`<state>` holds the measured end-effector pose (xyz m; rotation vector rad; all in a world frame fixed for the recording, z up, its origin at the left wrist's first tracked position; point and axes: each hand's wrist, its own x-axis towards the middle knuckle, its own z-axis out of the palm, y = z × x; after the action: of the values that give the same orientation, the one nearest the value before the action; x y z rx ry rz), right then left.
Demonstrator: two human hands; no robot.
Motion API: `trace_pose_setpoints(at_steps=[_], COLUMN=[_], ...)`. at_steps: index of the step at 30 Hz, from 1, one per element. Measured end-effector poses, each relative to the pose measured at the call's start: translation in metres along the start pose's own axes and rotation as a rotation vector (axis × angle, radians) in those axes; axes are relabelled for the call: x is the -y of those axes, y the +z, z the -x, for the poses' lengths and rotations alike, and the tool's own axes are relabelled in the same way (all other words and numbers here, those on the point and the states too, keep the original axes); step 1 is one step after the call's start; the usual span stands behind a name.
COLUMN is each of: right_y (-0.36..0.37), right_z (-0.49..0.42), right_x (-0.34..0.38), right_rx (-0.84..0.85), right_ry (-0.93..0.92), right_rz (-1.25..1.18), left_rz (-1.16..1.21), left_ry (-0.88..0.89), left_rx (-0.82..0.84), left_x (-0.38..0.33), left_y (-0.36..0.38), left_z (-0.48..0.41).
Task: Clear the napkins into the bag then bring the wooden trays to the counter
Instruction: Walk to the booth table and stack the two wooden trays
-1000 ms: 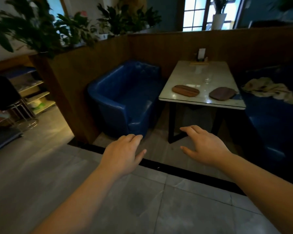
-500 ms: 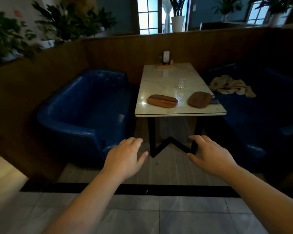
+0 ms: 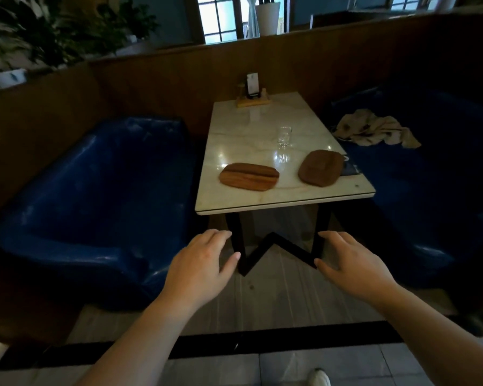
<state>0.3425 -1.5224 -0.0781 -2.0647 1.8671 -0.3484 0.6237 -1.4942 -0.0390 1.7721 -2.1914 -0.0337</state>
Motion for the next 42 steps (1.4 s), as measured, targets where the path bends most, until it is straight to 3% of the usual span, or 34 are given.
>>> trace_pose_setpoints(at_steps=[15, 24, 34, 42], right_y=[-0.048, -0.061, -0.062, -0.043], right_z=[-0.226, -0.351, -0.448, -0.526], right_x=[-0.107, -0.151, -0.203, -0.264], right_rx=[0.035, 0.118, 0.158, 0.217], right_ry=[0.067, 0.132, 0.346, 0.453], right_rz=[-0.014, 0.024, -0.093, -0.274], left_rz=[0.023, 0.141, 0.261, 0.362], left_ry=[-0.042, -0.082, -0.094, -0.262], left_rx=[0.042, 0.068, 0.282, 0.453], left_x=[-0.024, 0.01, 0.029, 0.013], left_y=[0.095, 0.146, 0.215, 0.279], left_z=[-0.247, -0.394, -0.533, -0.581])
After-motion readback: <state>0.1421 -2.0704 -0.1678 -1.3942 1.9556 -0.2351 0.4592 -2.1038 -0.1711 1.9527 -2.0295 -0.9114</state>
